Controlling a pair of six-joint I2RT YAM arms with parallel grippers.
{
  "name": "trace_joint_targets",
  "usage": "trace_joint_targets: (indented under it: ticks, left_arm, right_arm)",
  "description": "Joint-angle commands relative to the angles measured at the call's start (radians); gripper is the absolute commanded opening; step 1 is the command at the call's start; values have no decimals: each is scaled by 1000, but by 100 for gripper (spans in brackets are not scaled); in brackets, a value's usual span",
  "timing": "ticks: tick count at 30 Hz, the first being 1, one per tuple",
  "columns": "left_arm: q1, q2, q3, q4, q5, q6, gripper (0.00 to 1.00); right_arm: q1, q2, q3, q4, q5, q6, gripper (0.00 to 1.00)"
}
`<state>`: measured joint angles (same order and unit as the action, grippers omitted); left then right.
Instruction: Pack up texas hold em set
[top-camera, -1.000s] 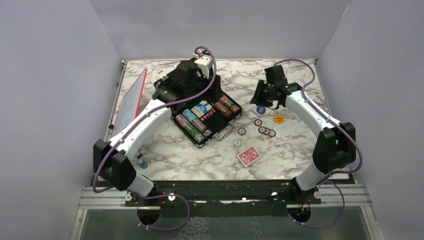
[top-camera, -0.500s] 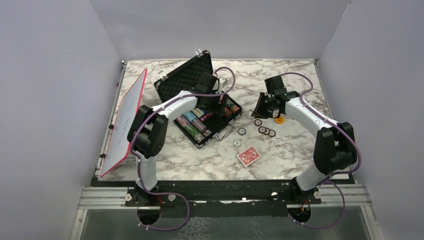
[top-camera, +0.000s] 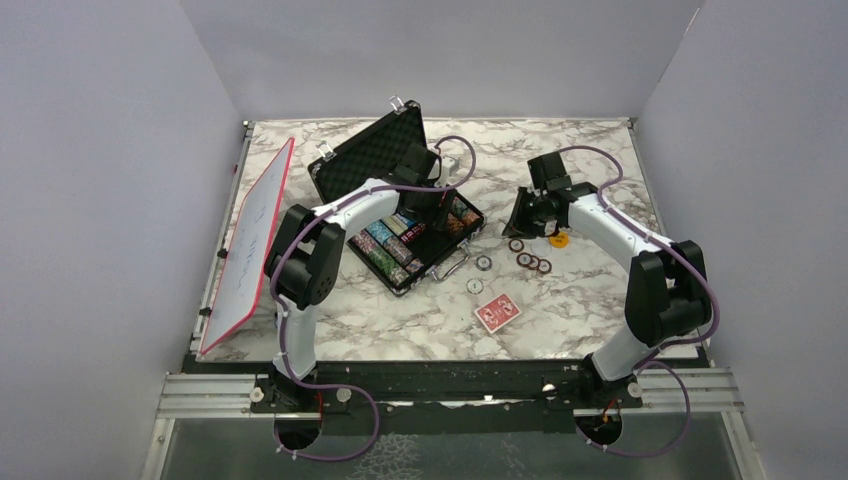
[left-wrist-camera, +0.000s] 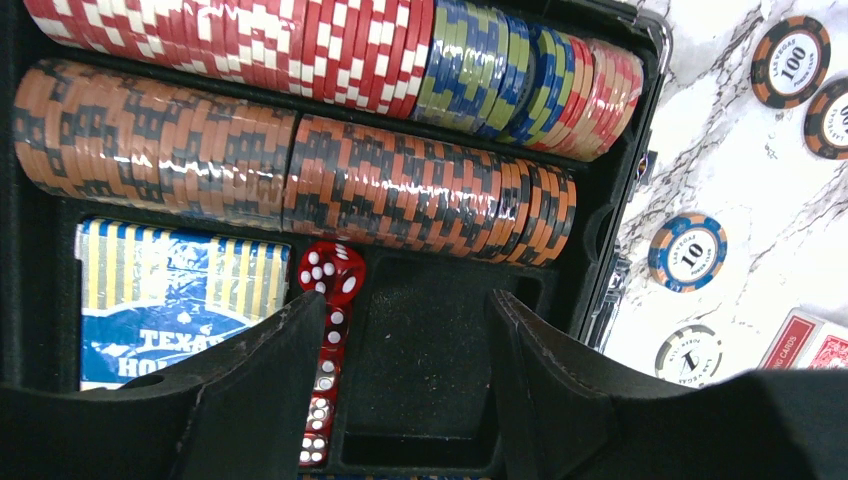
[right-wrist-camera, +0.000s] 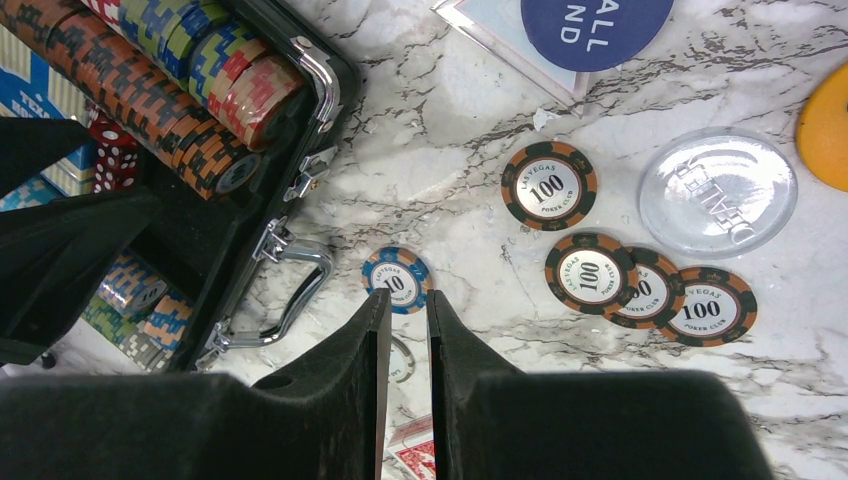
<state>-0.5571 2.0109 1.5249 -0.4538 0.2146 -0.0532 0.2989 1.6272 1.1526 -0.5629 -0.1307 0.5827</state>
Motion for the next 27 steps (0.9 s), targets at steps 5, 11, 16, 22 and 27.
trace_joint_targets:
  ticks: [5,11,16,22,27]
  left_arm:
    - [5,21,26,19,-21,36,66]
    - [5,6,39,2,-31,50,67]
    - [5,-35,34,-1,-15,54,68]
    - [5,-27,45,-1,36,62,69]
    - [5,-3,59,0,33,71,71]
  right_arm:
    - [-6,30,13,-2,-27,-27,22]
    - [-6,42,21,0,-28,-26,22]
    - [-6,40,21,1,-25,-24,22]
    - [-6,41,12,4,-25,-20,22]
    - [-6,33,2,7,-21,-20,22]
